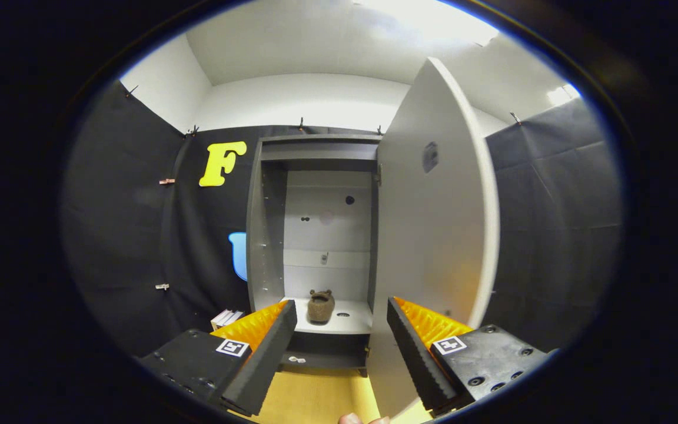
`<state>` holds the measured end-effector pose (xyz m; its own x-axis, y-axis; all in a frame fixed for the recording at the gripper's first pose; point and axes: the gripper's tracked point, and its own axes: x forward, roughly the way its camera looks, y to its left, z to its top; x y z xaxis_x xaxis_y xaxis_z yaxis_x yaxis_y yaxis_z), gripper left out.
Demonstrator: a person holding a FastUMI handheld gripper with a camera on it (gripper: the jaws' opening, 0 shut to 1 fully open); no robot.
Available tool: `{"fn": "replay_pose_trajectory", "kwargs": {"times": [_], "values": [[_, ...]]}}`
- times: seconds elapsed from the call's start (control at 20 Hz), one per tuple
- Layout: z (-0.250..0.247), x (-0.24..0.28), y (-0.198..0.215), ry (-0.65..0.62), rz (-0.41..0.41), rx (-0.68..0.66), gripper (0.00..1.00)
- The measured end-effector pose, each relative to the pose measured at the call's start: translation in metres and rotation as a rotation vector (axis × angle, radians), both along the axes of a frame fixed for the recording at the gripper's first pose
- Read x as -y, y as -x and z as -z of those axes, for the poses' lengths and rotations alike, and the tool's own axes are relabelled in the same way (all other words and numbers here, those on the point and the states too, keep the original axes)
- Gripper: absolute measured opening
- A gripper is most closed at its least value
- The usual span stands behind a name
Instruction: Open the shoe cabinet door, grab the shoes and put them into the shoe cabinet, then close the shoe cabinet door.
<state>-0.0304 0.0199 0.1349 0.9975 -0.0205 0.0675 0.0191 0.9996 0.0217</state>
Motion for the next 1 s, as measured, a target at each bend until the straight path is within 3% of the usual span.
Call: {"fn": "replay_pose_trajectory", "kwargs": {"times": [0.4, 0.7, 1.0], "values": [[0.006, 0.116, 0.042, -0.131, 0.100, -0.042, 0.97], [0.046, 0.201, 0.007, -0.119, 0.204, -0.110, 0.97], [0.074, 0.196, -0.043, -0.088, 0.161, -0.170, 0.98]]}}
